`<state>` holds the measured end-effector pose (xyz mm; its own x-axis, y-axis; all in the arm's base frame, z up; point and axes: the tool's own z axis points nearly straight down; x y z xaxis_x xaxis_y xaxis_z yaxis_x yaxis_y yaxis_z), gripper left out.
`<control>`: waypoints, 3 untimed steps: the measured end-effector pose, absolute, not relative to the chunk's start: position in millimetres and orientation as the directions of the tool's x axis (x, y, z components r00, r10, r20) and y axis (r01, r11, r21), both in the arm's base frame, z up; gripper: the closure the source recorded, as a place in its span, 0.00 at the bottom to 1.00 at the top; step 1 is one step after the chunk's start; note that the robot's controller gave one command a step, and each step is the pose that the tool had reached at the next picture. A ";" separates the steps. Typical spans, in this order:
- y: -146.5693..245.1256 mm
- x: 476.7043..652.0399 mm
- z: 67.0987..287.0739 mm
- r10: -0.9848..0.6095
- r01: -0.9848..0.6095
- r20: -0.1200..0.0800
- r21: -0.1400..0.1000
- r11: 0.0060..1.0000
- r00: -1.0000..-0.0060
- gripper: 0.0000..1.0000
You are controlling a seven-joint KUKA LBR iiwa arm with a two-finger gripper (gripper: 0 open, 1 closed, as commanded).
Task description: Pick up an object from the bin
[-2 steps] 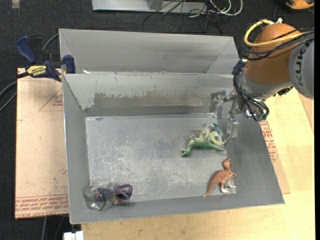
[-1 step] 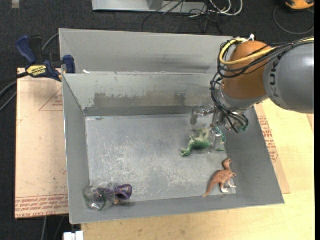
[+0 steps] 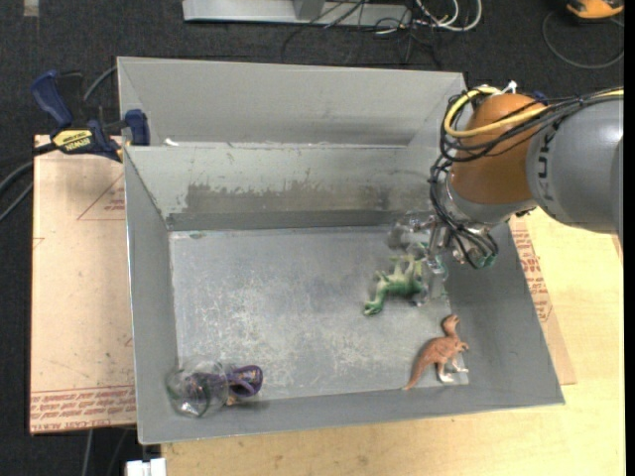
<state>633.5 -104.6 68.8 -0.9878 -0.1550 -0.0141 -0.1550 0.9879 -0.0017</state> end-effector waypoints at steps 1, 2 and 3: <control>-91.7 623.5 70.4 -0.295 -0.295 -0.004 0.004 0.956 -0.956 1.00; -91.7 623.5 70.4 -0.295 -0.295 -0.003 0.004 0.956 -0.956 1.00; -91.5 622.4 72.9 -0.295 -0.295 0.000 0.006 0.955 -0.955 1.00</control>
Offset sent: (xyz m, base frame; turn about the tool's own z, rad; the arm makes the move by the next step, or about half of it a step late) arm 0.0000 0.0000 0.0000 0.0000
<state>622.4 -91.5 72.9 -0.9555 -0.2950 -0.0002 -0.2950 0.9555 0.0055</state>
